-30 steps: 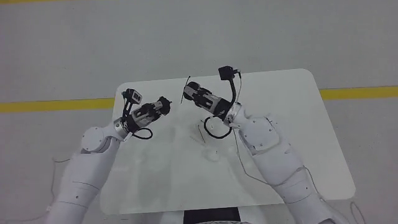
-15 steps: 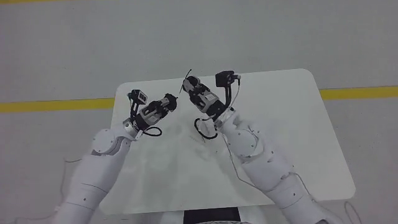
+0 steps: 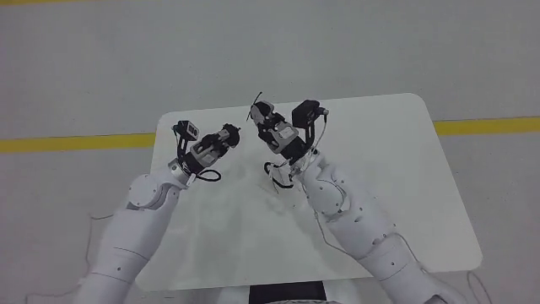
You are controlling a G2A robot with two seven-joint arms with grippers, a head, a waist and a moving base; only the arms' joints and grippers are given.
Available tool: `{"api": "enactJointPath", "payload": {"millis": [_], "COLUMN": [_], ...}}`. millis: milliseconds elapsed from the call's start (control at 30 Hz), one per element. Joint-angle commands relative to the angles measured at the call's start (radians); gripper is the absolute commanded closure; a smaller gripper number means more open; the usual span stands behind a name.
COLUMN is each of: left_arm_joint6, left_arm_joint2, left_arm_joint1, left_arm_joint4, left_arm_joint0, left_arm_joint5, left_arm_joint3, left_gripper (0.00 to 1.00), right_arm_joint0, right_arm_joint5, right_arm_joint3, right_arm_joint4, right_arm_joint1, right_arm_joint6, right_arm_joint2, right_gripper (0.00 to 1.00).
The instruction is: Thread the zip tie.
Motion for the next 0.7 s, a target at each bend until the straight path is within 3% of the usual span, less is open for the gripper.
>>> {"api": "enactJointPath", "payload": {"millis": [0, 133, 333, 667], "left_arm_joint6": [0.000, 0.000, 0.034, 0.070], "left_arm_joint2": [0.000, 0.000, 0.013, 0.026], "left_arm_joint1": [0.000, 0.000, -0.002, -0.002], "left_arm_joint4": [0.000, 0.000, 0.017, 0.080], "left_arm_joint0": [0.000, 0.000, 0.013, 0.019], "left_arm_joint5": [0.000, 0.000, 0.011, 0.006], "left_arm_joint3": [0.000, 0.000, -0.025, -0.038], "left_gripper": [1.00, 1.00, 1.00, 1.00], "right_arm_joint0": [0.000, 0.000, -0.004, -0.014], "right_arm_joint5": [0.000, 0.000, 0.032, 0.068], "right_arm_joint3": [0.000, 0.000, -0.025, -0.043], "right_arm_joint4": [0.000, 0.000, -0.188, -0.340], "right_arm_joint1": [0.000, 0.000, 0.009, 0.016], "right_arm_joint6": [0.000, 0.000, 0.030, 0.036], "right_arm_joint2": [0.000, 0.000, -0.015, -0.035], "right_gripper": [1.00, 1.00, 1.00, 1.00]}}
